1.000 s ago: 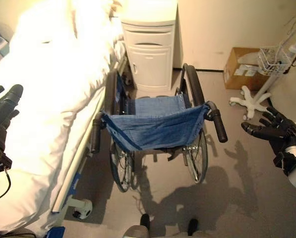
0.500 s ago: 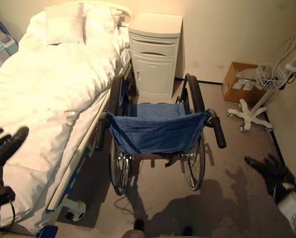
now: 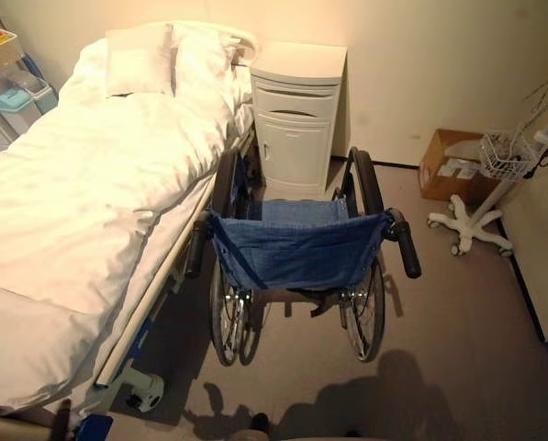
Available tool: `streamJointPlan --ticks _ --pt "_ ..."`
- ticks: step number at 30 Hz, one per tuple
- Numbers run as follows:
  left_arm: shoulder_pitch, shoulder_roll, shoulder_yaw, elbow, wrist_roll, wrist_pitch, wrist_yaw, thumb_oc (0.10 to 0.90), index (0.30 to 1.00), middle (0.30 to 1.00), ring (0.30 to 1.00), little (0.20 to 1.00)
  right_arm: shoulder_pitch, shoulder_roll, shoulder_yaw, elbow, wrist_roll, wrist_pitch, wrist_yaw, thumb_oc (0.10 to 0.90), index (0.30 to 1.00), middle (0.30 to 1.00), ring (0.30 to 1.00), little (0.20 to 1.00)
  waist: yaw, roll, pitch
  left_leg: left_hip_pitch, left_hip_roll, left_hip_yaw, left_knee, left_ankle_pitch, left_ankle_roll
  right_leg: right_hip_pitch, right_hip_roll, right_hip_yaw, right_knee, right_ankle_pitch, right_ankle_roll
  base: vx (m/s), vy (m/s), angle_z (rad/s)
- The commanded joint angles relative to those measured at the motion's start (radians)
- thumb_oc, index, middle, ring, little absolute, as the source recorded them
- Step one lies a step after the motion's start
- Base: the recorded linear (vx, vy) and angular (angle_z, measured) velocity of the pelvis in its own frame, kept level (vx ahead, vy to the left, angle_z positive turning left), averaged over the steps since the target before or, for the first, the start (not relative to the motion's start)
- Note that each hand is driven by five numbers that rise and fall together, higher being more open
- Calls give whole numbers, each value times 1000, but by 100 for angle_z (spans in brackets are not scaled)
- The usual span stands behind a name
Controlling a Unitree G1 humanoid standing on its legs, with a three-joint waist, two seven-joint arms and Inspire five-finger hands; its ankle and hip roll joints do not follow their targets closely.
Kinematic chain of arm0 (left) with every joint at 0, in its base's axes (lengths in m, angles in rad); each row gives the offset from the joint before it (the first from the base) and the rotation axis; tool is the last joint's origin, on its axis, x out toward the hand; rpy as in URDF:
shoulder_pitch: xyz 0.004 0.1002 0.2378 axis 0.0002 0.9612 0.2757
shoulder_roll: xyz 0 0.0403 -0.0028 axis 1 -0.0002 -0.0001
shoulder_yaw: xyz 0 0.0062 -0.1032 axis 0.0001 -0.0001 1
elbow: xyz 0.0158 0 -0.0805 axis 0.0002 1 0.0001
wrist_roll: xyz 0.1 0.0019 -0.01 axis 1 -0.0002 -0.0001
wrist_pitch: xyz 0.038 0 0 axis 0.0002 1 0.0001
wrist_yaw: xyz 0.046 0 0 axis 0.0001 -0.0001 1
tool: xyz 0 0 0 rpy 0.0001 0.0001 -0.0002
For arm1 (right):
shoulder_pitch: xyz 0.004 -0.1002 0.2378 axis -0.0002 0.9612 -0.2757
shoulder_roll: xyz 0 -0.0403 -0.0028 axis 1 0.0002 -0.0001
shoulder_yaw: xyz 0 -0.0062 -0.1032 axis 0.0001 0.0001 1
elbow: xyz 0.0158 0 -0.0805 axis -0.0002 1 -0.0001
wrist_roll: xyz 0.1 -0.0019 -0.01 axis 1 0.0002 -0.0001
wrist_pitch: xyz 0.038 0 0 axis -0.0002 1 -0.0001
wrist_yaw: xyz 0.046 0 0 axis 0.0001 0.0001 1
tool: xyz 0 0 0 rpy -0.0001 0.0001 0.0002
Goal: Push the wheelchair next to the bed
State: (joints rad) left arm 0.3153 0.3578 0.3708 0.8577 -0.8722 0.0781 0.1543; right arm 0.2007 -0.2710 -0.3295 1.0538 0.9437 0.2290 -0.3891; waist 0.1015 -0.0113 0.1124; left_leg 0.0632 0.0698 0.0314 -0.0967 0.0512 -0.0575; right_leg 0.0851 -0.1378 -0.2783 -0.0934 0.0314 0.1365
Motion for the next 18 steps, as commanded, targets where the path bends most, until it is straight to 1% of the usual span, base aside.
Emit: streamJointPlan --ticks 1,2,3,5,6,7,9,10,11,13,14,15,16,17,18 --pt "-98 19 -40 -10 75 -152 -57 800 900 900 900 900 -74 -48 44 25 -75 -44 28 800 900 900 900 900 6 17 13 2 -34 -11 9 -9 -10 31 29 -20 6 4 -11 -23 25 3" --pt "-114 -12 -94 -1 83 -149 -45 800 900 900 900 900 -81 -39 67 37 -106 -44 38 800 900 900 900 900 4 20 13 2 -36 -12 9 -11 -8 31 30 -16 6 6 -13 0 0 0" --pt "-120 -24 -117 11 88 -135 -59 800 900 900 900 900 -84 -31 81 41 -130 -38 47 800 900 900 900 900 1 21 12 2 -37 -11 9 -11 -7 30 30 -14 6 7 -13 0 0 0" --pt "-144 -50 -178 64 110 -101 -114 800 900 900 900 900 -97 -16 121 67 -168 -31 54 800 900 900 900 900 -8 21 9 3 -38 -6 9 -13 -4 30 30 -10 6 8 -15 -9 8 -2" --pt "-160 -65 -223 94 146 -60 -150 800 900 900 900 900 -103 -8 146 90 -201 -28 75 800 900 900 900 900 -12 21 6 3 -37 -3 9 -15 -3 29 31 -8 6 9 -15 0 0 0" --pt "-167 -75 -256 120 181 -41 -172 800 900 900 900 900 -110 -7 168 109 -230 -26 99 800 900 900 900 900 -14 21 4 2 -38 -2 9 -14 -2 29 31 -8 6 12 -15 0 0 0" --pt "-186 -90 -333 175 261 -13 -220 800 900 900 900 900 -123 5 215 133 -289 -20 143 800 900 900 900 900 -21 17 -2 2 -39 4 9 -12 1 27 31 -5 6 19 -15 0 0 0" --pt "-192 -97 -360 190 277 -3 -227 800 900 900 900 900 -127 10 236 141 -300 -21 158 800 900 900 900 900 -24 16 -6 1 -39 7 9 -12 1 25 32 -3 6 22 -15 -1 -7 -5" --pt "-199 -105 -389 212 309 -3 -237 800 900 900 900 900 -128 17 265 149 -326 -24 198 800 900 900 900 900 -29 13 -12 1 -39 12 9 -11 3 22 32 1 6 26 -15 0 -6 -9" --pt "-212 -120 -433 251 351 -37 -234 800 900 900 900 900 -132 30 301 161 -366 -14 245 800 900 900 900 900 -36 9 -21 -1 -38 21 9 -10 5 19 34 7 6 29 -16 6 -6 -13" --pt "-216 -130 -447 264 337 -40 -220 800 900 900 900 900 -133 37 318 166 -375 -17 255 800 900 900 900 900 -39 8 -25 -1 -37 24 9 -10 6 18 35 9 6 30 -17 11 -7 -12" --pt "-222 -141 -450 280 306 -22 -199 800 900 900 900 900 -134 45 332 171 -396 -14 277 800 900 900 900 900 -42 6 -29 -1 -38 28 9 -12 7 17 36 13 6 31 -17 14 -7 -12" --pt "-234 -149 -444 297 305 -1 -200 800 900 900 900 900 -137 55 349 174 -413 0 296 800 900 900 900 900 -46 4 -32 2 -38 32 9 -15 9 18 37 17 7 30 -18 13 -6 -12" --pt "-240 -154 -445 307 321 17 -220 800 900 900 900 900 -139 59 360 177 -427 3 311 800 900 900 900 900 -48 2 -34 3 -38 34 9 -16 10 18 37 19 7 30 -20 12 -6 -8" --pt "-246 -158 -452 318 331 18 -229 800 900 900 900 900 -141 62 370 181 -435 0 322 800 900 900 900 900 -49 1 -36 4 -38 35 9 -17 11 18 37 19 7 30 -21 0 0 0"
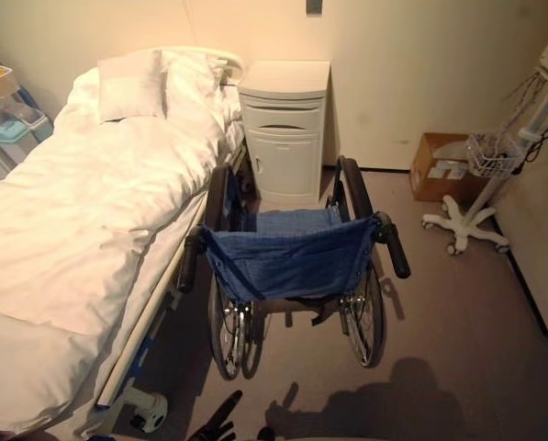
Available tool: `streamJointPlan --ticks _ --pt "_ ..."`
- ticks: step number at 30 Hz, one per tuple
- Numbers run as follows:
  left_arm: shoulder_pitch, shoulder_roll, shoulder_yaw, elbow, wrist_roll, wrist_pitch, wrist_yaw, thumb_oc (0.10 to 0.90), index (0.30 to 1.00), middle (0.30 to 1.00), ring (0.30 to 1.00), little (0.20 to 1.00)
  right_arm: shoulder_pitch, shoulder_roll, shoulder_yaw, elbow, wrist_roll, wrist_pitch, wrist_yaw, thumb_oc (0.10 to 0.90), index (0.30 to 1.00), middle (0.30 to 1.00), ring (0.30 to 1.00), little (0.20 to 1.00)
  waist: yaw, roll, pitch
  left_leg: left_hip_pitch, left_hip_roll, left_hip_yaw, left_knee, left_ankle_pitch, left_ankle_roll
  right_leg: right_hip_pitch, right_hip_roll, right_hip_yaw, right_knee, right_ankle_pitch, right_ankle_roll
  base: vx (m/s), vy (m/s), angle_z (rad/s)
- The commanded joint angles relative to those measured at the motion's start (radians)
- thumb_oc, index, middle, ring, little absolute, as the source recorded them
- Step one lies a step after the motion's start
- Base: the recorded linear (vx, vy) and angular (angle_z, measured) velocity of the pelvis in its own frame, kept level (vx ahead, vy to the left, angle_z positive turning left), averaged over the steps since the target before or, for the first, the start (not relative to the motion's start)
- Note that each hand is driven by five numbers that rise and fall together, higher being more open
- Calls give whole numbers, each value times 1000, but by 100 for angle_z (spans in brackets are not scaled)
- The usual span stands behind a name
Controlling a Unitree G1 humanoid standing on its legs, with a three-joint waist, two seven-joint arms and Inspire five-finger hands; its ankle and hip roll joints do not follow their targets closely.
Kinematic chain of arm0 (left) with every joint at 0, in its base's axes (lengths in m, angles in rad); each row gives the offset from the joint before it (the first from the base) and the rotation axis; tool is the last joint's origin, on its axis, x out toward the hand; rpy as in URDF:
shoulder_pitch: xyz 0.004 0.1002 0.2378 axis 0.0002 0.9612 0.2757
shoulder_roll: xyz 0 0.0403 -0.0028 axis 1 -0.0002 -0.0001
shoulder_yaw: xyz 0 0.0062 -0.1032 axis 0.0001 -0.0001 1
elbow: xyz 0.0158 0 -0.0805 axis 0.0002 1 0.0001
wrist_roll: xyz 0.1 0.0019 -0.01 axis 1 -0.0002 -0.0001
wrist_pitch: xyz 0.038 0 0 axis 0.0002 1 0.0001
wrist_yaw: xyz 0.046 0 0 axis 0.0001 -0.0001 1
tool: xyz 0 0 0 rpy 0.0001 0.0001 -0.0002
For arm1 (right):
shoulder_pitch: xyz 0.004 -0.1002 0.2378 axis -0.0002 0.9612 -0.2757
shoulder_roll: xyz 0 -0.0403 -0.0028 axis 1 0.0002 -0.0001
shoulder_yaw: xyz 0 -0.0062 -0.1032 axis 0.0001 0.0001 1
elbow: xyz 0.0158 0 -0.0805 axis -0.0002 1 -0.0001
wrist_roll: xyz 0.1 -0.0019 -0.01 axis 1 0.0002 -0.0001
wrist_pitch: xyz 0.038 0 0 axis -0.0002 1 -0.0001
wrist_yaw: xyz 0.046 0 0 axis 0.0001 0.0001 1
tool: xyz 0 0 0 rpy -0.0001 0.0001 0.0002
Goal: Push the wheelchair next to the bed
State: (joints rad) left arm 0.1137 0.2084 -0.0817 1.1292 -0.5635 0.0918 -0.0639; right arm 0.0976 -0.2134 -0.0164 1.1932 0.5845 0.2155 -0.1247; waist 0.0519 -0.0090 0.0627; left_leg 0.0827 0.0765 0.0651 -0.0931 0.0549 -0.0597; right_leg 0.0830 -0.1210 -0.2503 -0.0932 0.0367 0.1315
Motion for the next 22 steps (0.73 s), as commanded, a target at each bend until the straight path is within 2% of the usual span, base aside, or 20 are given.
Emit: streamJointPlan --ticks 1,3,4,9,14,22 --pt "-49 -18 -12 61 35 -2 -9 800 900 900 900 900 -40 9 72 48 -94 10 77 800 900 900 900 900 -1 -2 10 -16 -45 2 6 -21 14 20 21 -7 6 26 -17 0 0 0" --pt "-64 -26 -31 85 45 13 -5 800 900 900 900 900 -42 22 103 48 -150 18 117 800 900 900 900 900 -8 -5 4 -14 -46 8 6 -25 19 17 22 3 8 27 -18 0 0 0" --pt "-71 -21 -38 88 34 47 -15 800 900 900 900 900 -41 24 134 38 -185 24 146 800 900 900 900 900 -13 -6 1 -12 -47 10 6 -28 21 17 22 7 7 27 -19 14 3 -6" --pt "-76 -20 -35 108 6 79 -16 800 900 900 900 900 -40 28 159 42 -194 24 170 800 900 900 900 900 -20 -4 -8 -11 -48 15 6 -31 24 13 21 16 7 29 -18 9 5 -10" --pt "-81 -22 -28 117 5 97 3 800 900 900 900 900 -39 32 150 48 -178 21 183 800 900 900 900 900 -25 -2 -13 -10 -51 14 6 -35 29 10 21 26 8 30 -18 0 0 0" --pt "-73 -35 -27 115 -22 85 24 800 900 900 900 900 -37 48 158 47 -190 12 170 800 900 900 900 900 -20 -2 -15 -14 -55 4 6 -34 33 8 20 28 10 31 -18 0 0 0"
